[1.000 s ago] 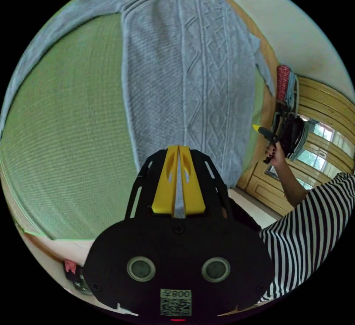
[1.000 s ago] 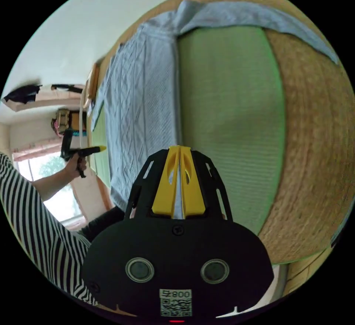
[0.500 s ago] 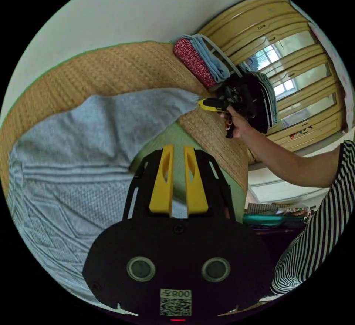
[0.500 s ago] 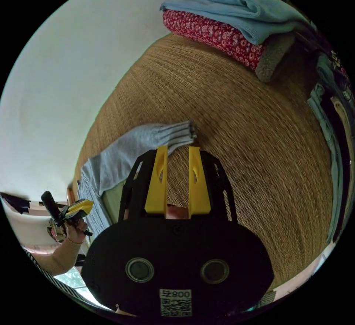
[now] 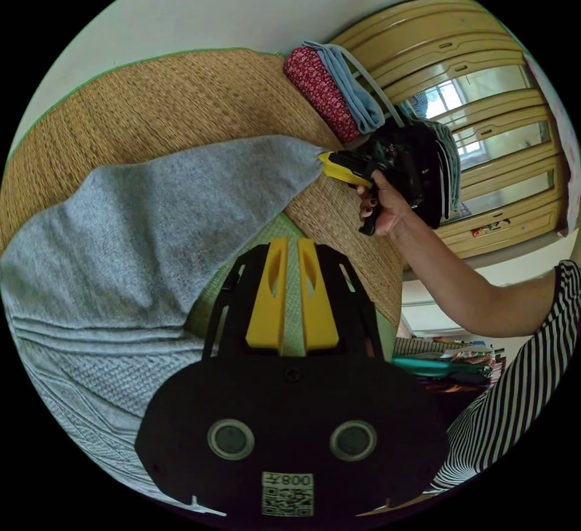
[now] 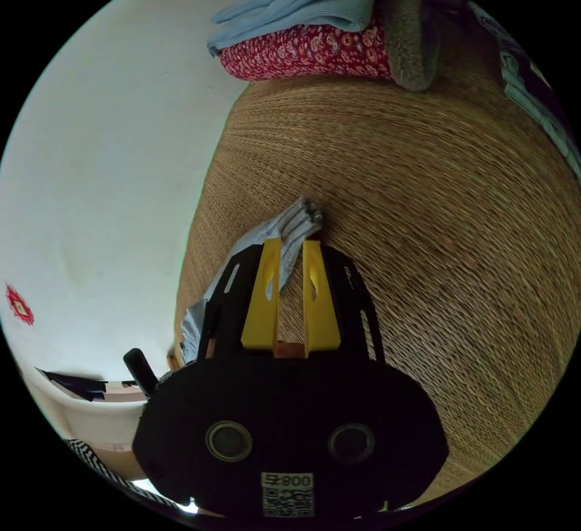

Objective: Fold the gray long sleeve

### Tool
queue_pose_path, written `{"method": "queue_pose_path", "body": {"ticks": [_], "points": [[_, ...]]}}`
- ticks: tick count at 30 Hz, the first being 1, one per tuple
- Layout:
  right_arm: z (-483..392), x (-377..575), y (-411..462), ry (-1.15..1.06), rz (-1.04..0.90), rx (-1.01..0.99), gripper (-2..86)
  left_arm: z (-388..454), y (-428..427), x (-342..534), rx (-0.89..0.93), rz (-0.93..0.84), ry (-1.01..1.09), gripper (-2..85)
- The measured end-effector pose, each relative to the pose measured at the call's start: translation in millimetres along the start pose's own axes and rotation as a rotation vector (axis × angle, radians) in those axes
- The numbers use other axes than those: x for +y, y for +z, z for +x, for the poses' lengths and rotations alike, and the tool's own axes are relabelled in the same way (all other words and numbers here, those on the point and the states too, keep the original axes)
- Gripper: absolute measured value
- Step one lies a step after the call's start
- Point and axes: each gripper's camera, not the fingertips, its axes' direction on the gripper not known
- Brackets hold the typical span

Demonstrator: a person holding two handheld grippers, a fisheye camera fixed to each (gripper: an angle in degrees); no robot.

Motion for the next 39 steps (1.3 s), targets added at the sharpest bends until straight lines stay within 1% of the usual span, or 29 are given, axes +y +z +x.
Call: {"method": "queue_pose_path", "body": {"ticks": [3, 7, 9, 10, 11, 12, 13, 14, 15, 16, 18, 19, 21, 24, 27, 29, 30, 32, 34, 37, 39], "points": [[0, 4, 8, -0.02, 0.005, 0.041, 4.1, -2, -1, 4, 0.002, -0.002, -0.007, 2.5], [-1, 10, 15, -0.042, -0.005, 0.041, 3.0, -11, -12, 14, 0.024, 0.017, -0.047, 2.6], [-11, 20, 9, -0.101, 0.059, -0.052, 2.7, -17, -25, 20, 0.046, 0.056, -0.07, 2.9], [-15, 23, 8, -0.12, 0.071, -0.075, 2.6, -21, -37, 24, 0.064, 0.096, -0.093, 3.3], [-26, 30, 4, -0.167, 0.106, -0.166, 2.5, -23, -43, 27, 0.08, 0.121, -0.105, 3.6], [-42, 42, 1, -0.241, 0.138, -0.291, 2.4, -27, -58, 32, 0.112, 0.183, -0.127, 4.2], [-52, 48, 1, -0.29, 0.141, -0.33, 2.4, -31, -75, 40, 0.146, 0.258, -0.152, 4.9], [-76, 63, 2, -0.398, 0.128, -0.364, 2.4, -33, -84, 44, 0.164, 0.296, -0.166, 5.5], [-100, 82, 7, -0.512, 0.104, -0.387, 2.4, -37, -101, 55, 0.201, 0.377, -0.194, 6.6], [-110, 93, 12, -0.564, 0.084, -0.402, 2.4, -41, -118, 69, 0.23, 0.456, -0.222, 7.7], [-141, 137, 45, -0.709, -0.044, -0.421, 2.4, -47, -137, 91, 0.244, 0.539, -0.273, 9.5], [-146, 149, 55, -0.734, -0.076, -0.41, 2.4, -53, -146, 105, 0.271, 0.573, -0.313, 10.7], [-159, 189, 96, -0.798, -0.223, -0.375, 2.5, -63, -153, 124, 0.298, 0.577, -0.375, 12.2], [-167, 232, 135, -0.863, -0.347, -0.349, 2.5, -76, -162, 151, 0.247, 0.545, -0.451, 14.0], [-174, 264, 159, -0.932, -0.397, -0.304, 2.6, -90, -164, 169, 0.248, 0.505, -0.515, 14.5], [-178, 279, 170, -0.971, -0.415, -0.28, 2.6, -95, -167, 175, 0.211, 0.488, -0.536, 14.2], [-182, 287, 176, -0.996, -0.421, -0.267, 2.6, -99, -169, 178, 0.192, 0.475, -0.547, 13.5], [-186, 298, 185, -1.014, -0.439, -0.265, 2.6, -105, -171, 182, 0.22, 0.465, -0.554, 11.4], [-191, 308, 193, -1.03, -0.443, -0.255, 2.6, -109, -180, 188, 0.239, 0.484, -0.547, 8.0], [-202, 319, 201, -1.037, -0.426, -0.281, 2.6, -110, -199, 198, 0.293, 0.542, -0.516, 6.0], [-215, 327, 205, -1.042, -0.415, -0.336, 2.6, -106, -217, 207, 0.3, 0.579, -0.478, 5.6]]}}
